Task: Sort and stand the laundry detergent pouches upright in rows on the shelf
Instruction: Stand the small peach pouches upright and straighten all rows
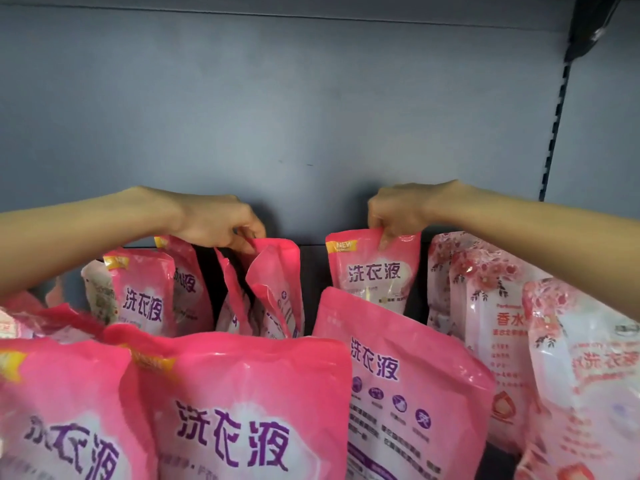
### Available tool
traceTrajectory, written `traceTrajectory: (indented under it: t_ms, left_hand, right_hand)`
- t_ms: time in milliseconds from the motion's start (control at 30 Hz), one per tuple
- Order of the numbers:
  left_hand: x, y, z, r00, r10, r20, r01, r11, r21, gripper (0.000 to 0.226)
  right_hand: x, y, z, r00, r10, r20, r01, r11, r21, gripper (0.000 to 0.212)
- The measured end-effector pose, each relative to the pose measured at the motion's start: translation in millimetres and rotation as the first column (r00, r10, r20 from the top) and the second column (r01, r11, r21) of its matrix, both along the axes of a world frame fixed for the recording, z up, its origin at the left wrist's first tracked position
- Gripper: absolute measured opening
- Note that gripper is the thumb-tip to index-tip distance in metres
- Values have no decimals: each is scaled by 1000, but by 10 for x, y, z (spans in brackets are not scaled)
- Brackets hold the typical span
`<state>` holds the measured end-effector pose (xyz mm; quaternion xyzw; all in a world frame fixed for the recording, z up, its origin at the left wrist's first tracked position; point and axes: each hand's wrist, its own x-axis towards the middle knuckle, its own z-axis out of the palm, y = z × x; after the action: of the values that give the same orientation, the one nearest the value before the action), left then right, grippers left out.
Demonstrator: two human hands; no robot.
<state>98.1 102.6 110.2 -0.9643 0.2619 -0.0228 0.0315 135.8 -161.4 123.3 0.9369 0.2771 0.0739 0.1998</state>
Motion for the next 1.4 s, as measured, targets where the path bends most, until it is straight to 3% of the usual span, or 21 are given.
traceTrajectory:
  t_ms: [200,433,600,733,800,900,1167,1300,1400]
  left_hand:
    - [39,9,0,1000,20,0,-20,1000,24,9]
    - [102,4,-15,999,40,-15,-40,999,-12,8]
    - [104,7,-38,1000,24,-9,-24,999,-30,14]
    - [139,32,-65,1000,21,19,-20,997,-75,22]
    - [166,54,-90,999,34,27,-31,993,-112,26]
    - [200,79,-93,999,33,37,-27,987,-156,29]
    - [247,54,-21,991,20,136,11,974,-225,37]
    - [265,11,15,983,38,182,15,960,-280,25]
    - [272,-49,-17,977,40,211,21,959,-282,22]
  right_hand:
    - [75,-275,-41,986,-136,-94,139,990,30,29]
    - [-43,-141,33,992,-20,-122,47,972,229,7]
    - [-310,228,35,968,237,-79,-174,867,468,30]
    - [-422,542,-140,902,291,-320,-82,841,535,45]
    - [-389,627,-254,880,284,-380,-46,849,526,38]
    - [-301,657,-351,880,321,-351,-105,850,517,17]
    - [-76,570,-275,867,281,-411,23,802,597,11]
    - [4,511,-119,887,276,-371,19,779,626,16]
    - [13,468,-80,896,293,-335,-2,755,655,6]
